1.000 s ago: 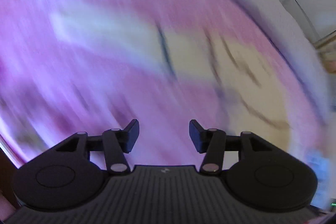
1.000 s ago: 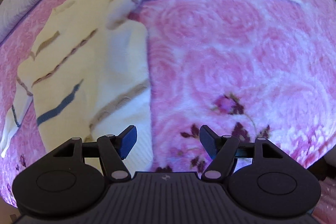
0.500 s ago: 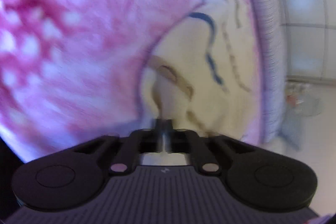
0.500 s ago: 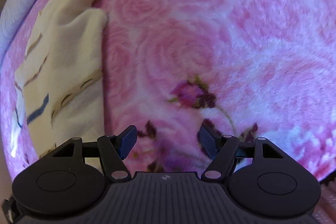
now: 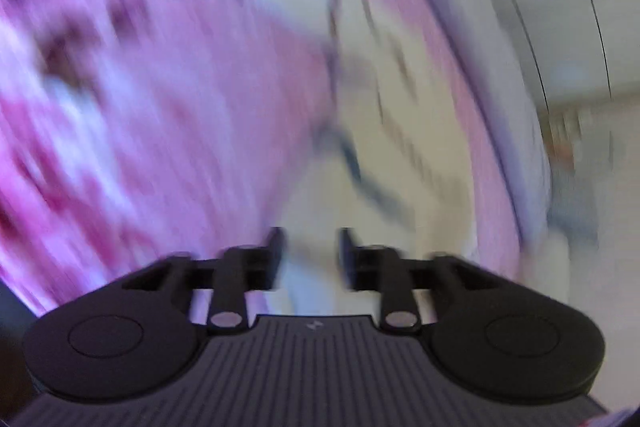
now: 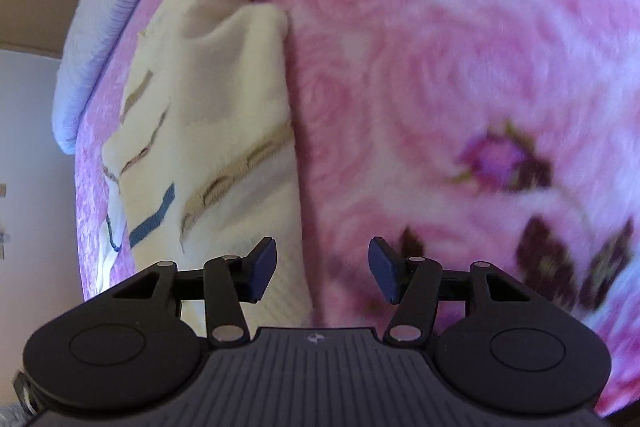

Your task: Fold clothes

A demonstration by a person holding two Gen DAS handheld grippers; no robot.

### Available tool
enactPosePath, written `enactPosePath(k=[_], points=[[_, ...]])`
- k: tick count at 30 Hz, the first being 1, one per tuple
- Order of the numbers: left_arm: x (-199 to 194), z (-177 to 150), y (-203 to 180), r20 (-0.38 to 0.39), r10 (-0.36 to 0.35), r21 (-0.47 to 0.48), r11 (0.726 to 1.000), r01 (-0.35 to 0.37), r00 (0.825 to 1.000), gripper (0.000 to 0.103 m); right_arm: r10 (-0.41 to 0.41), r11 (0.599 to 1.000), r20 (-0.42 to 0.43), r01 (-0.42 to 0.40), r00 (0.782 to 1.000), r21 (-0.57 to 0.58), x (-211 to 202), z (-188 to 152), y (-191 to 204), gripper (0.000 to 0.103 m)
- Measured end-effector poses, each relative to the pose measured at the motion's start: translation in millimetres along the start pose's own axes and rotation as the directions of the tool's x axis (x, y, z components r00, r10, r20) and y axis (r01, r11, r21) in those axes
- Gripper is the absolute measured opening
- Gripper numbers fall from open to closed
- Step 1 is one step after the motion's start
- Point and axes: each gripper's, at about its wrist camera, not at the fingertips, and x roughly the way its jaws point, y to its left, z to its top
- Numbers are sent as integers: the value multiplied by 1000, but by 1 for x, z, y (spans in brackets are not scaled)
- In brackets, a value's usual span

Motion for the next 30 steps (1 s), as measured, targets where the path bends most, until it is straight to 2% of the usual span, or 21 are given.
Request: enactPosePath(k=[2,6,10,11,12,15,18,19,20,23,26,28,30], points=[[22,-23,5,-62,-11,-32,999,9,998,38,-10,1000,-8,10,1000,22,3,-5,-1,56],[53,-46,23,-91,-4,-100,995,-5,996,42,-38,999,-9,39,999,33,3,-9,-7,56],[67,-57,30,-96,-13,-98,995,3,995,41,-59,997,-7,60,998,39,0,-9,-12,55],[61,-50,24,-80,-43,-96,995,35,996,28,-63,997,-7,63,998,41,-1,-9,-13,55],[55,-43,18,-64,-73,-94,993,67,995,9,-66,997,-4,67,998,41,0,-9,-12,56],[38,-21,0,-17,-164,-83,983,162,986,7,-53,997,8,52,999,56,2,-12,-8,56],[18,3,-18,35,-250,-64,966,252,968,6,-26,997,23,24,999,79,4,-16,-4,56],[0,23,-25,94,-254,-32,966,258,963,6,-17,996,28,14,999,87,4,-18,-2,55],[-17,43,-30,148,-253,0,967,256,956,6,-8,996,33,5,999,95,4,-19,-1,54],[-44,94,-28,240,-145,88,988,127,960,6,28,991,46,-34,999,132,8,-25,3,54],[-49,123,-8,234,-68,59,997,56,970,6,85,972,60,-96,995,213,21,-36,7,54],[-27,127,-11,183,-29,76,997,15,983,6,122,949,80,-140,989,282,31,-45,7,54],[-23,128,-2,148,-11,61,998,2,989,6,149,920,111,-179,983,348,41,-55,6,54]])
